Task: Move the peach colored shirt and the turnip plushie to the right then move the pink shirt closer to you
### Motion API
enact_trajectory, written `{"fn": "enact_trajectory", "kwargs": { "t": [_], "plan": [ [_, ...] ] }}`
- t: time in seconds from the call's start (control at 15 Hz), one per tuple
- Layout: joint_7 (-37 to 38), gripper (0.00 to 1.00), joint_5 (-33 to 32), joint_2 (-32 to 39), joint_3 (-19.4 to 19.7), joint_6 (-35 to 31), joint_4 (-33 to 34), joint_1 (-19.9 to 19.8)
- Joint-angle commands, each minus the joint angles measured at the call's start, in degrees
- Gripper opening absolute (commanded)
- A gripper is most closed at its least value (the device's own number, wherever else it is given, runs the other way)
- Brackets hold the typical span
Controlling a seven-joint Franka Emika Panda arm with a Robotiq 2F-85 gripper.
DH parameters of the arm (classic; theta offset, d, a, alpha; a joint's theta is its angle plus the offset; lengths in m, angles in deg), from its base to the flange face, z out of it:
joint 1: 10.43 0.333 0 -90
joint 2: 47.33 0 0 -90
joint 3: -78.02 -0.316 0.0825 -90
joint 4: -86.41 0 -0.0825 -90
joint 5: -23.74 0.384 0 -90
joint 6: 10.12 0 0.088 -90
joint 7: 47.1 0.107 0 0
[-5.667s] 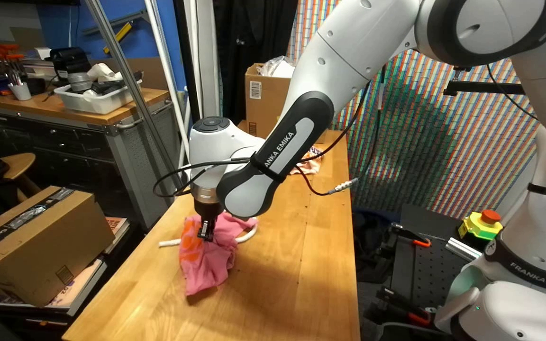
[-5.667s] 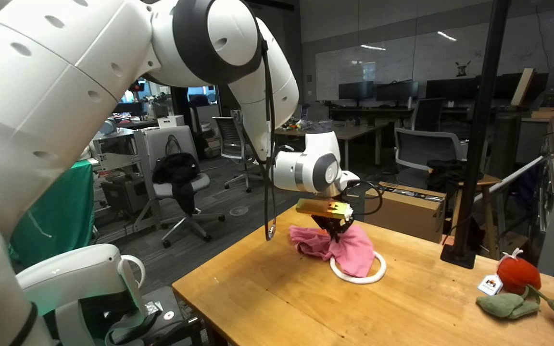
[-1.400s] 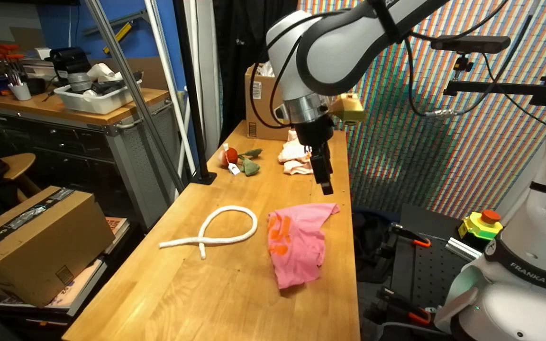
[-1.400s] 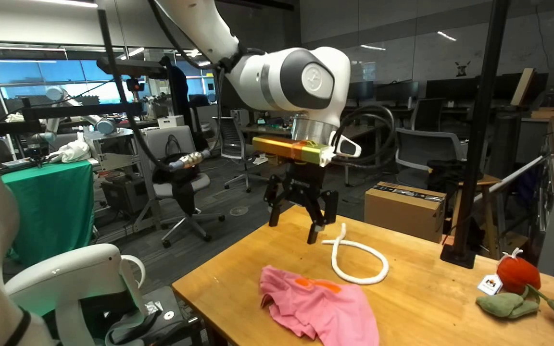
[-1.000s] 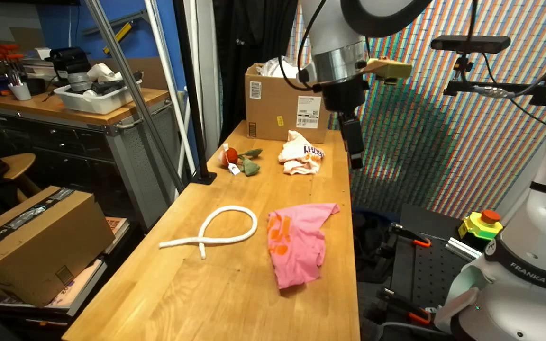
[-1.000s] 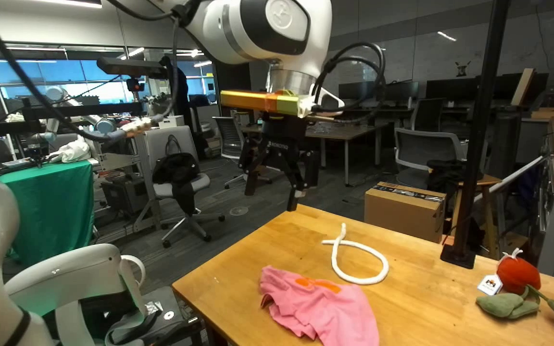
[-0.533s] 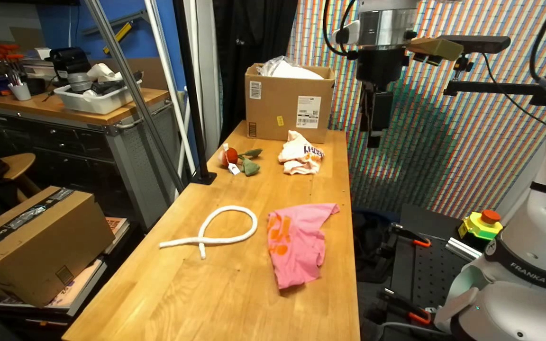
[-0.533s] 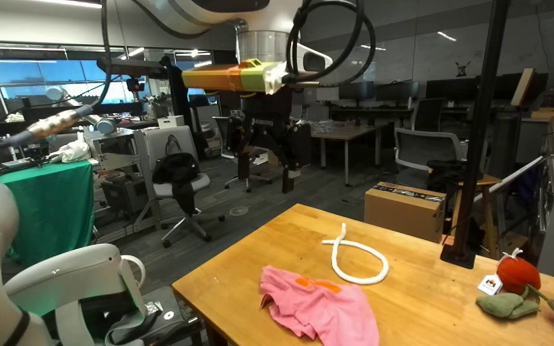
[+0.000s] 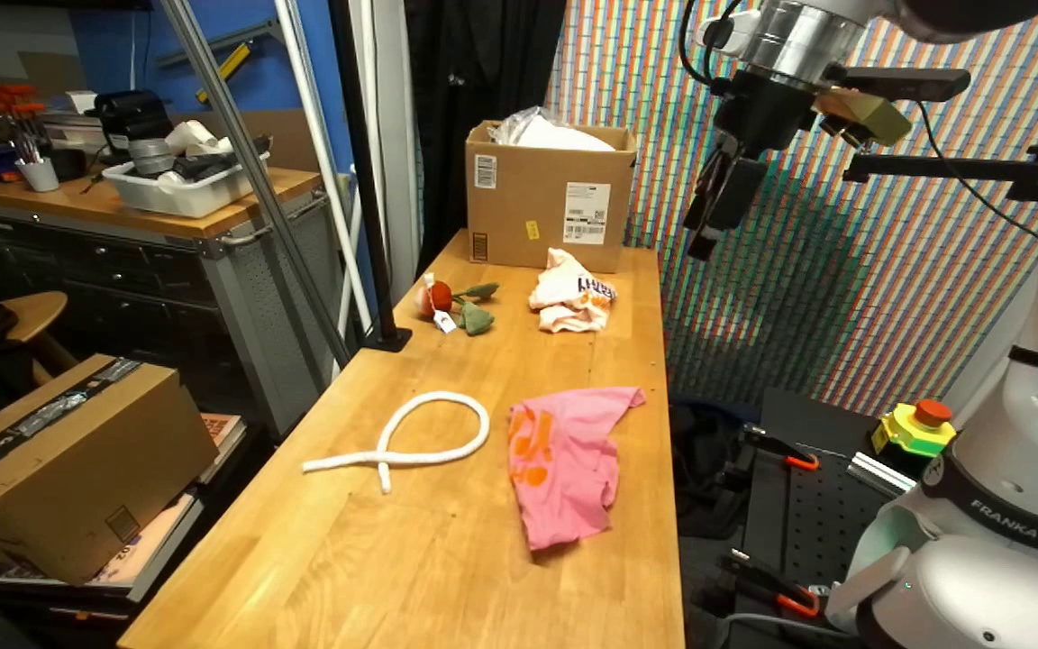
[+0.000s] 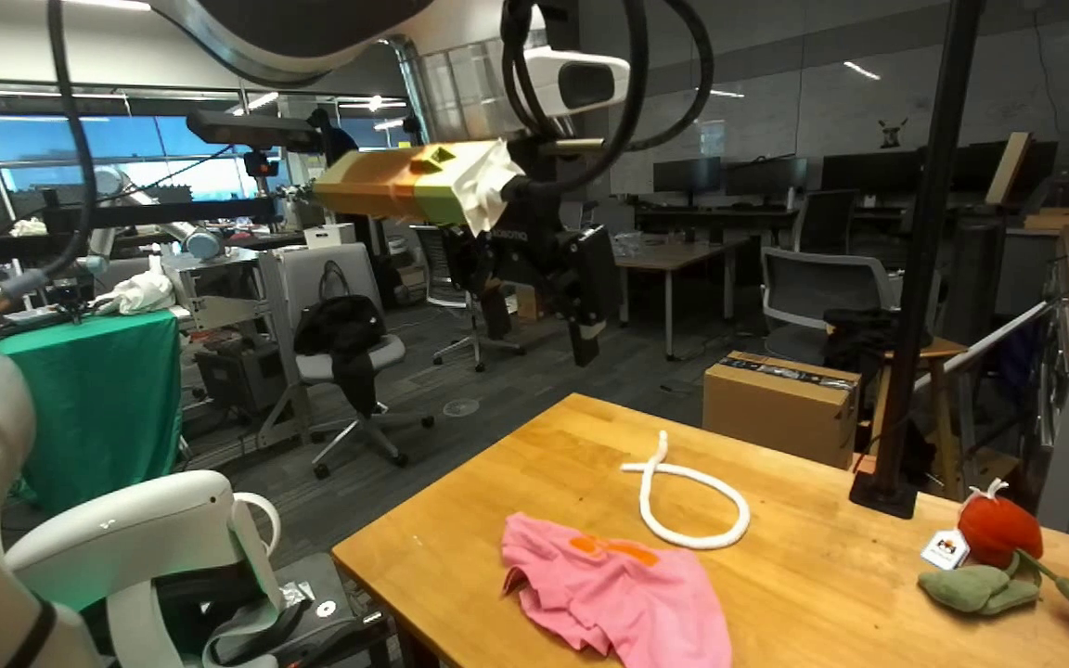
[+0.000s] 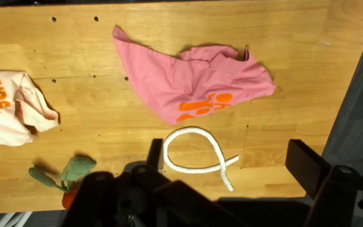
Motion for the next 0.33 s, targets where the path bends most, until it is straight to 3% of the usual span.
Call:
{"fn": "enact_trajectory", "kwargs": {
  "t": [0.0,0.27],
  "plan": [
    [0.2,1.00,-0.2,-0.9,0.5,-0.5,-0.7,0.2],
    [0.4,1.00,-0.2,-2.1,0.6,-0.8,-1.1,0.2]
  ]
}}
